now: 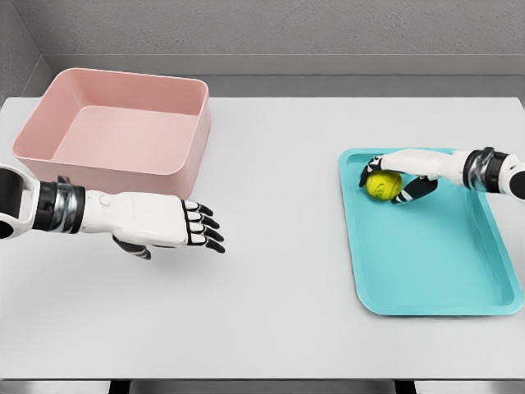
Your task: Put the tennis from the blue tray into the pink basket with both arms
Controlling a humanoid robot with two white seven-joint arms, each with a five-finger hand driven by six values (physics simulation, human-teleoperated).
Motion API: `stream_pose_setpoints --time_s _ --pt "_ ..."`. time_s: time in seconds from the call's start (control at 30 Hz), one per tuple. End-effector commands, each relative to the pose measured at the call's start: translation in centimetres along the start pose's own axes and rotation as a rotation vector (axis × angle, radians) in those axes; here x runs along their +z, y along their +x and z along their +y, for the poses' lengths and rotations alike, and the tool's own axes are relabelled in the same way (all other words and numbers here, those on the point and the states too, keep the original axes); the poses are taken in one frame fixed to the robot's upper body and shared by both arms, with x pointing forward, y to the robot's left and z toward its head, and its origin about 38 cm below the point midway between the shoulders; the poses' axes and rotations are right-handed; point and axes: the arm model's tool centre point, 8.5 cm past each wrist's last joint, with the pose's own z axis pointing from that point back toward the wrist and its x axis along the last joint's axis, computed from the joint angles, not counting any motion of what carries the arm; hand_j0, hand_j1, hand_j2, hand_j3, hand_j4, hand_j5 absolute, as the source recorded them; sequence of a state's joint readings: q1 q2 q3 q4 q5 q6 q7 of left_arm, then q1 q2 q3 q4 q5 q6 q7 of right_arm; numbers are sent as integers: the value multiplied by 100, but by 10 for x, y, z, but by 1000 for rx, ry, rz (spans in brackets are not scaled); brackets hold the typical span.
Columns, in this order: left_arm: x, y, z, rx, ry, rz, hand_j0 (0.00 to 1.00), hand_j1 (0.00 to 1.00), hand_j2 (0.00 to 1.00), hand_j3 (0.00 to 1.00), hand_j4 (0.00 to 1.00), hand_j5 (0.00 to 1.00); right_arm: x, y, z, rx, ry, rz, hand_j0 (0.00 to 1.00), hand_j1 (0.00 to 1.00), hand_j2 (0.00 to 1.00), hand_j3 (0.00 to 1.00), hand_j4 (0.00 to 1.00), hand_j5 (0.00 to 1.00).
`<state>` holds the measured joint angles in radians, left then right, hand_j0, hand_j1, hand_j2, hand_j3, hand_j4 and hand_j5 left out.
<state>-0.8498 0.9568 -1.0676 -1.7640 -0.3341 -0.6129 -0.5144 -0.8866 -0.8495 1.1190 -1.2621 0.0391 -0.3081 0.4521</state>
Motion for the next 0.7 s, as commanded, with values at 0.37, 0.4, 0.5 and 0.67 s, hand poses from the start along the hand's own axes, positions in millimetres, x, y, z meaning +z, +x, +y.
stream_pose_setpoints --time_s 0.37,0.4,0.5,0.67 --pt "-3 -2 19 -24 36 -10 100 100 100 100 100 100 12 19 -19 80 -31 -107 56 56 56 56 56 56" --pt "-4 -2 20 -25 38 -12 100 100 100 100 100 100 13 24 -24 93 -37 -118 56 56 56 56 56 56" --pt "-4 -1 20 -24 40 -14 100 100 100 100 100 100 11 47 -29 134 -36 -177 55 55 55 55 55 55" --pt "-4 -2 21 -25 42 -13 100 100 100 100 100 100 9 70 -35 175 -34 -235 54 54 54 54 54 54"
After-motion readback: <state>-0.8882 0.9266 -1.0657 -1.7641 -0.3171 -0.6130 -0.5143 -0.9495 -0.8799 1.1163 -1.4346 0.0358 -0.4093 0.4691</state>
